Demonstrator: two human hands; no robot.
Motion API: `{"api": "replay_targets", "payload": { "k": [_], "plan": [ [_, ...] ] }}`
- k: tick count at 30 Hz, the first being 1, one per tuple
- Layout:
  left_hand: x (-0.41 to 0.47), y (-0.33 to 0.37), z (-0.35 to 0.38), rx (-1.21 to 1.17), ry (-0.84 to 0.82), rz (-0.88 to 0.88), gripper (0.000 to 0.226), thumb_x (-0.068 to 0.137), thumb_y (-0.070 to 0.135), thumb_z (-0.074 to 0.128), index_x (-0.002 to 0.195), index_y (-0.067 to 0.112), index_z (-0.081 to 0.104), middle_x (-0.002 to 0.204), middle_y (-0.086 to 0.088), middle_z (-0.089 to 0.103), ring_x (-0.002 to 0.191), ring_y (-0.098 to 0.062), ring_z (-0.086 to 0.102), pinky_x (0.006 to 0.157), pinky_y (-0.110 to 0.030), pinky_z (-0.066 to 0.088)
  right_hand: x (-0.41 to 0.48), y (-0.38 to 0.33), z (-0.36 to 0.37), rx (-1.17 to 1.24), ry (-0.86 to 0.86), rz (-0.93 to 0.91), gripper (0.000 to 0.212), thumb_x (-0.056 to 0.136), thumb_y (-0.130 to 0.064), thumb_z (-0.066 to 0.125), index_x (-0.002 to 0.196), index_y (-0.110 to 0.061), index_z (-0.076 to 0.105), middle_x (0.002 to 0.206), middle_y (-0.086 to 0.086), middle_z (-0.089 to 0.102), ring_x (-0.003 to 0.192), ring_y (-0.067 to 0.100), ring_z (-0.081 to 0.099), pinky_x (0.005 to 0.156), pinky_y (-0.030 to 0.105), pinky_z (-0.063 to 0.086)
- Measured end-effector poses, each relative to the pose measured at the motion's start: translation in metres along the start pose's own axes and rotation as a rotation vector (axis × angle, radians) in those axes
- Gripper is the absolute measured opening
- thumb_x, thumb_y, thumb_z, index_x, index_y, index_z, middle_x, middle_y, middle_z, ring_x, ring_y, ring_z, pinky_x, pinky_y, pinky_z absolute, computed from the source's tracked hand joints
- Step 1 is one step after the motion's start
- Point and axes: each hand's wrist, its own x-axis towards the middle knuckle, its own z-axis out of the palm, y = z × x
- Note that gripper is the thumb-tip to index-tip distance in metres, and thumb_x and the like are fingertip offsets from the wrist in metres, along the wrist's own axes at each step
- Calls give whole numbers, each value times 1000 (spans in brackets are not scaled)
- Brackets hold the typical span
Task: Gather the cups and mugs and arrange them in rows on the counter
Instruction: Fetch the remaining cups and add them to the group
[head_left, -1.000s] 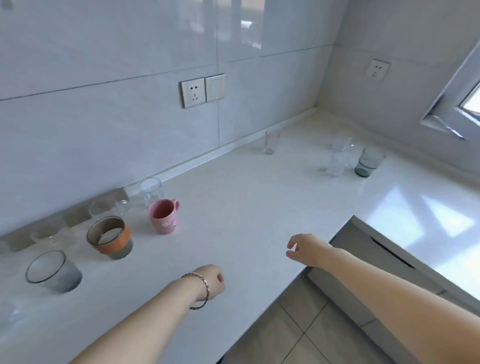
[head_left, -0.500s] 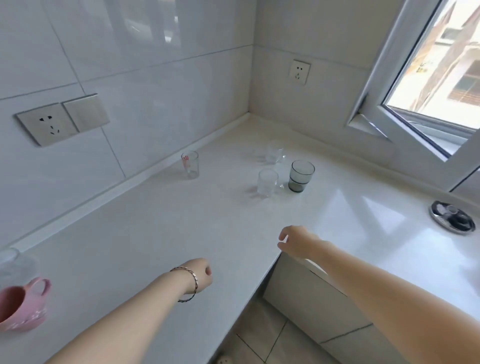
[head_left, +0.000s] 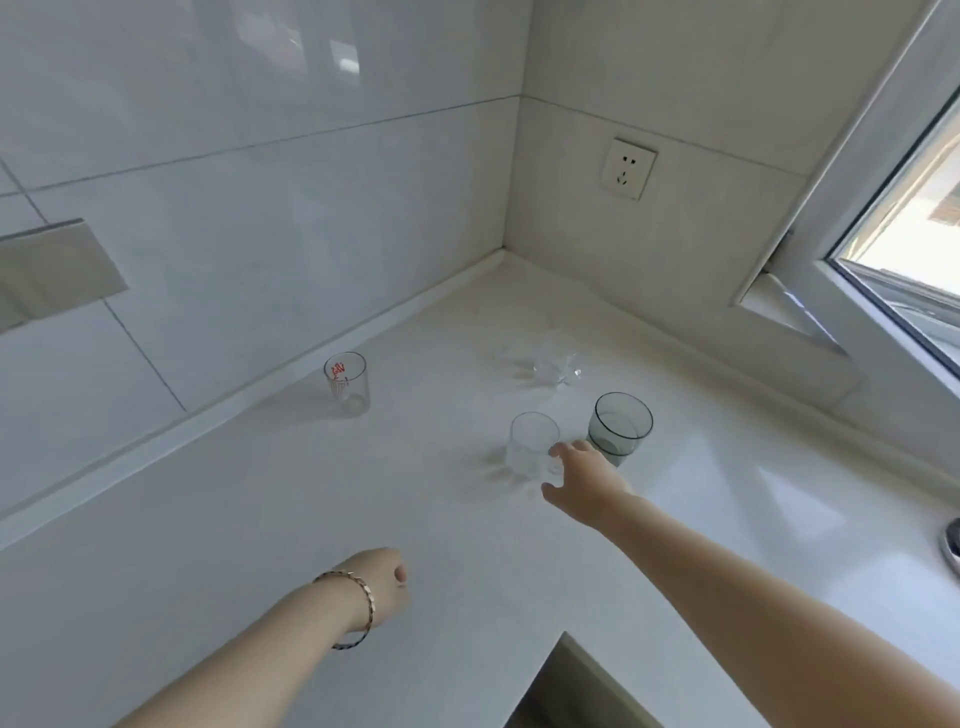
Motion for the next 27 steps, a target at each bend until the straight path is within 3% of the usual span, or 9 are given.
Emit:
{"api": "replay_targets", "payload": {
  "k": [4,9,13,18,23,27],
  "plan": [
    [14,6,-8,-35,36,-71,17,91,23,43,104,24,54,121,-1,57,104,-17,54,95,-21,42,46,4,-4,-118,-67,-80,77,84,-32,64,147,-22,20,145,8,29,132,28,34,103,38,41],
    [26,11,-4,-94,46,-244,10,91,23,43,98,25,48,126,-1,57,114,-17,57,96,-23,43,102,12,-4,-172,-206,-157,99,80,-35,71,151,-28,2,152,11,15,135,32,32,101,40,43],
    [29,18,-2,-153,69,-347,30,92,22,43,120,17,53,128,-1,56,118,-17,54,97,-22,42,128,22,5,-111,-290,-211,94,79,-34,72,149,-27,10,146,10,26,128,33,45,99,40,45],
    [15,20,5,-232,94,-419,30,92,23,44,120,16,53,129,-2,56,118,-17,55,98,-23,42,130,20,7,-142,-205,-230,82,69,-40,76,136,-26,31,126,7,41,108,30,58,80,33,49],
    [-23,1,14,-310,111,-494,32,94,24,42,124,16,51,134,-1,53,122,-18,51,101,-26,40,93,-16,23,-184,-233,-381,83,65,-45,77,134,-30,33,125,5,42,114,27,56,86,33,49],
    [-73,-32,31,-394,152,-569,32,94,22,40,124,14,52,133,-2,52,122,-19,50,97,-24,39,42,-72,44,-208,-299,-543,83,64,-45,75,134,-31,32,123,2,43,109,23,58,82,29,49]
  ]
}}
